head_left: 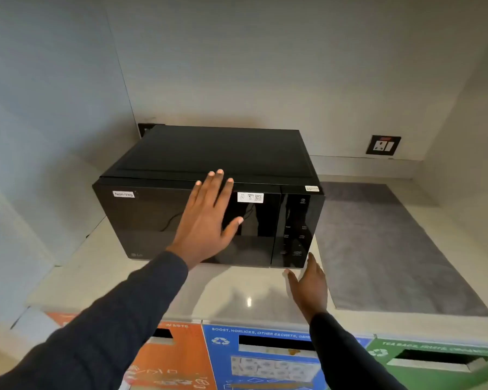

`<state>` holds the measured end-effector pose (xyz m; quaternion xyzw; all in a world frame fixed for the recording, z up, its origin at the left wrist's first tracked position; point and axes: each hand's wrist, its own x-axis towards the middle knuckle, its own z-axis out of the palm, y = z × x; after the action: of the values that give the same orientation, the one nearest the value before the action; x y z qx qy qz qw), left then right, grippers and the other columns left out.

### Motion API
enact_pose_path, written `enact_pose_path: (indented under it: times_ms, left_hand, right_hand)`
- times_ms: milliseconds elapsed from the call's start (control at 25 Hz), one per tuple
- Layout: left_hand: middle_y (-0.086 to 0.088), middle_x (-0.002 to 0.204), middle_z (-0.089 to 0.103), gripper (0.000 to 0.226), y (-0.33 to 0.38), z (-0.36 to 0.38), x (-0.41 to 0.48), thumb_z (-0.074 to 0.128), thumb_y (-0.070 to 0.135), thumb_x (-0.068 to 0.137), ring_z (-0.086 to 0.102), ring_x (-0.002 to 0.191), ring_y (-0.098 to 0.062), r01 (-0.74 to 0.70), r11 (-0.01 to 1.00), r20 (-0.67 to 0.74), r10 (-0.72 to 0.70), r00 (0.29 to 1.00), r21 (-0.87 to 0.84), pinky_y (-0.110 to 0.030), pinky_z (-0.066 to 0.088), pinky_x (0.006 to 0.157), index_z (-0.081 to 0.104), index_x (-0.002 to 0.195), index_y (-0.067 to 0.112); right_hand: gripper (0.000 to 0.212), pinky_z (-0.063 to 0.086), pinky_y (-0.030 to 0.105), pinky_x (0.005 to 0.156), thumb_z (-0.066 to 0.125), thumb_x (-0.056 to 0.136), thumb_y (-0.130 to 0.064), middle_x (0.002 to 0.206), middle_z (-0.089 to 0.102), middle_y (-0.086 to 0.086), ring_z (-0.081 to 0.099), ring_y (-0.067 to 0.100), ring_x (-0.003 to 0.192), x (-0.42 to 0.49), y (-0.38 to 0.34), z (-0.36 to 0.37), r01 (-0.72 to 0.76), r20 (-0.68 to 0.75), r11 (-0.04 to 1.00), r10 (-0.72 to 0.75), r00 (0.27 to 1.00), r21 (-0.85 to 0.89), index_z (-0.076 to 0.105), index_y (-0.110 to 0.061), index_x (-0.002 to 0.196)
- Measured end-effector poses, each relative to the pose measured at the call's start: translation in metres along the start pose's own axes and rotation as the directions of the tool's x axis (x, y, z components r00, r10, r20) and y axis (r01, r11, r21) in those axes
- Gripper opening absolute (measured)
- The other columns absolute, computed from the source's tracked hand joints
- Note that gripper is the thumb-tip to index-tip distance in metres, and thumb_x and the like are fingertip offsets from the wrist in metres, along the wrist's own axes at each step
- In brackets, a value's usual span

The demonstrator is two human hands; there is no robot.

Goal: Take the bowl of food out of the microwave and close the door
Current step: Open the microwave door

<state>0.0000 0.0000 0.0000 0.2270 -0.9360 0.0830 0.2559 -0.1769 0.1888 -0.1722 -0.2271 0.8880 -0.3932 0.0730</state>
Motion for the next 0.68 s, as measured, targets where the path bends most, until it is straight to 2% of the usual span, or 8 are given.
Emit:
enact_pose_path:
  times_ms: [160, 400, 560, 680]
  left_hand:
    - [-0.018, 0.168, 0.028, 0.083, -0.006, 0.008, 0.017, 0.033, 0.063, 0.100, 0.024, 0.156, -0.035, 0.085, 0.991, 0.085, -0.095, 0.992, 0.106, -0.051, 0.017, 0.128, 0.027, 0.161, 0.007]
    - [-0.018, 0.165, 0.034, 0.085, -0.006, 0.021, 0.015, 0.025, 0.069, 0.101, 0.028, 0.155, -0.034, 0.107, 0.988, 0.011, -0.109, 0.994, 0.115, -0.052, 0.020, 0.127, 0.033, 0.158, 0.007]
    - [-0.018, 0.165, 0.034, 0.089, -0.001, 0.024, 0.014, 0.022, 0.072, 0.099, 0.026, 0.155, -0.035, 0.126, 0.986, 0.002, -0.127, 0.992, 0.108, -0.052, 0.021, 0.127, 0.033, 0.157, 0.006]
    - [-0.018, 0.167, 0.031, 0.090, 0.000, 0.021, 0.014, 0.019, 0.073, 0.099, 0.024, 0.156, -0.034, 0.130, 0.986, -0.010, -0.130, 0.991, 0.102, -0.052, 0.020, 0.127, 0.033, 0.158, 0.006]
  right_hand:
    - [0.075, 0.052, 0.051, 0.105, 0.075, 0.084, -0.050, 0.145, 0.058, 0.008, 0.058, 0.032, 0.128, 0.011, -0.006, 0.007, -0.038, -0.003, 0.996, 0.038, 0.999, 0.081, 0.043, -0.020, 0.145]
    - [0.068, 0.056, 0.047, 0.094, 0.085, 0.077, -0.044, 0.122, 0.068, 0.014, 0.065, 0.033, 0.108, 0.019, -0.002, 0.020, 0.013, -0.159, 1.000, -0.009, 0.987, 0.023, 0.054, -0.011, 0.128]
    - [0.063, 0.053, 0.039, 0.087, 0.087, 0.075, -0.041, 0.111, 0.068, 0.014, 0.065, 0.032, 0.101, 0.020, -0.005, 0.025, -0.009, -0.199, 0.999, 0.019, 0.980, 0.051, 0.053, -0.010, 0.118]
    - [0.063, 0.053, 0.038, 0.088, 0.087, 0.075, -0.041, 0.112, 0.067, 0.014, 0.064, 0.031, 0.101, 0.021, -0.008, 0.021, -0.008, -0.158, 0.999, 0.014, 0.987, 0.040, 0.053, -0.009, 0.117]
